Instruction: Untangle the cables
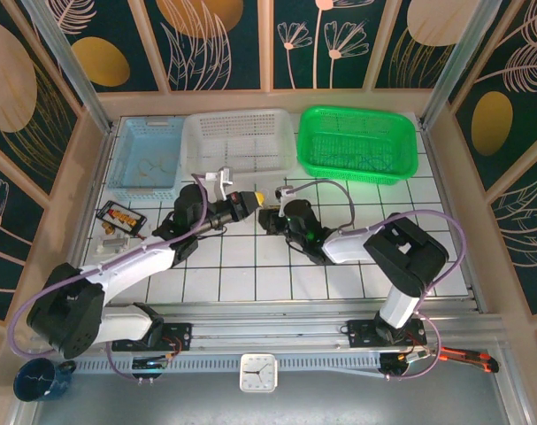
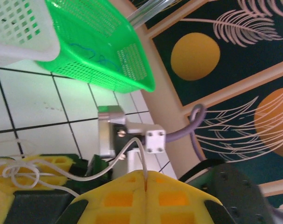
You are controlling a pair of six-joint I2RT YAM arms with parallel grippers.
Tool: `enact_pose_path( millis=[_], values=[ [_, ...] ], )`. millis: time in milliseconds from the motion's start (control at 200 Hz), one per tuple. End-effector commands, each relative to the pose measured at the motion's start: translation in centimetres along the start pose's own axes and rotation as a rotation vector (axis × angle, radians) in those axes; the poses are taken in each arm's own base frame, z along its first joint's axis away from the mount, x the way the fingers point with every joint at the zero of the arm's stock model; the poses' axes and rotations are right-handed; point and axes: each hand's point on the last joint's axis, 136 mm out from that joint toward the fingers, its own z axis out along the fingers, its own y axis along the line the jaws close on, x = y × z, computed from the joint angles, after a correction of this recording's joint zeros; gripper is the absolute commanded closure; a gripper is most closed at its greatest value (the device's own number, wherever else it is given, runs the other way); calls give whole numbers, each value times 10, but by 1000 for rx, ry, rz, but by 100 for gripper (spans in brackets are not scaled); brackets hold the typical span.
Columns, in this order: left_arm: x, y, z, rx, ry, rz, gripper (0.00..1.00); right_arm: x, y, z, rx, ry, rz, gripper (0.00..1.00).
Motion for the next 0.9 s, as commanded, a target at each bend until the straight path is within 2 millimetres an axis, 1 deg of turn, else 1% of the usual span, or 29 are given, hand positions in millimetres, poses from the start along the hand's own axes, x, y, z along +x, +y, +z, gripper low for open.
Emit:
enact_pose_path(
  millis=[0,105,250,320,385,535,656,771,896],
  values=[
    [-23,-56,-12,169,-61,3,100,5,-28,-4,79,-37,57,82],
    [-37,-79,-22,219,-110,3,100,19,-40,-11,100,-16,81,83],
    [-54,-105,-37,285,-176,-6,100,35,-47,-18,108,18,97,82],
    [-58,-114,-42,309,-193,-10,100,41,-49,-22,111,30,102,80],
    [-60,-118,-44,318,-200,-8,100,44,-51,-25,115,39,105,73],
    [-57,-112,-44,307,-200,-9,100,42,-50,-33,115,42,102,63],
    [-52,-102,-43,291,-203,-10,100,31,-42,-40,103,30,93,54],
    [-48,-88,-40,249,-203,2,100,19,-35,-47,99,21,77,49],
    [-41,-73,-38,209,-199,19,100,6,-28,-54,93,10,56,48]
  ],
)
